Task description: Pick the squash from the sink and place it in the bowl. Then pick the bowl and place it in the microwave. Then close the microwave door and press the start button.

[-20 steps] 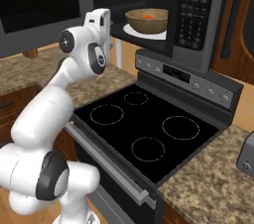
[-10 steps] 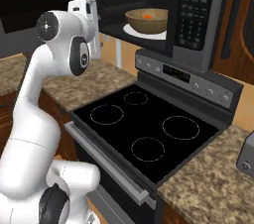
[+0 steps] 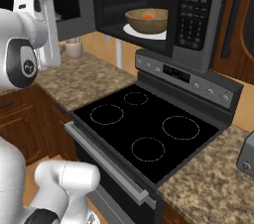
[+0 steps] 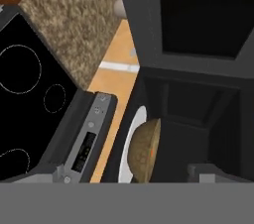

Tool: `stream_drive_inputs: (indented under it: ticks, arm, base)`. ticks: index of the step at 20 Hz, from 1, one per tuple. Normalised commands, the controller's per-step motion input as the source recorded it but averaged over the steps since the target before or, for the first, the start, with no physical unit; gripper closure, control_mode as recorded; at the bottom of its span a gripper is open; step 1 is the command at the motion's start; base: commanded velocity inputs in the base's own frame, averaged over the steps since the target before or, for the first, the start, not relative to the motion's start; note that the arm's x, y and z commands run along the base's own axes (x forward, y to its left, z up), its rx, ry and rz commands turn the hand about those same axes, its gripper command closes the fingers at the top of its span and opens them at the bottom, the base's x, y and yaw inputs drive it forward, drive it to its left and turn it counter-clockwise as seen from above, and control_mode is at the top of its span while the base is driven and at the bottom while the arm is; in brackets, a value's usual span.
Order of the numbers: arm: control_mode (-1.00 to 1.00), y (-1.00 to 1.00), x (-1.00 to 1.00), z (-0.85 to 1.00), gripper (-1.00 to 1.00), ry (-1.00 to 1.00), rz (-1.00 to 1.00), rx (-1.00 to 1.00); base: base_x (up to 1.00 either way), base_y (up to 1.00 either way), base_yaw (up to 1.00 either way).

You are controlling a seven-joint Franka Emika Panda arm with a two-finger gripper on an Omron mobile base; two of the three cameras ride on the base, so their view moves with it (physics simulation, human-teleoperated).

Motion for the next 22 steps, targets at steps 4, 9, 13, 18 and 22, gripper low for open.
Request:
stream_drive_inputs:
  ticks: [4,9,13,18,22]
  arm:
    - [-1.00,0.80,-1.00,0.00,-1.00,-0.12,0.00,0.00]
    - [-1.00,0.63,-1.00,-0.11,-1.00,-0.10,-0.10,0.06]
    - [-1.00,0.86,-0.67,-0.57,-1.00,-0.11,-0.17,0.15]
    - [-1.00,0.85,-0.12,-0.47,-1.00,-0.19,-0.13,0.05]
    - [-1.00,0.80,0.00,-0.30,-1.00,-0.16,-0.13,0.00]
  base:
    - [0.00,0.00,0.00]
    - [0.00,0.00,0.00]
    - [0.00,0.00,0.00]
    - [0.00,0.00,0.00]
    - [0.00,0.00,0.00]
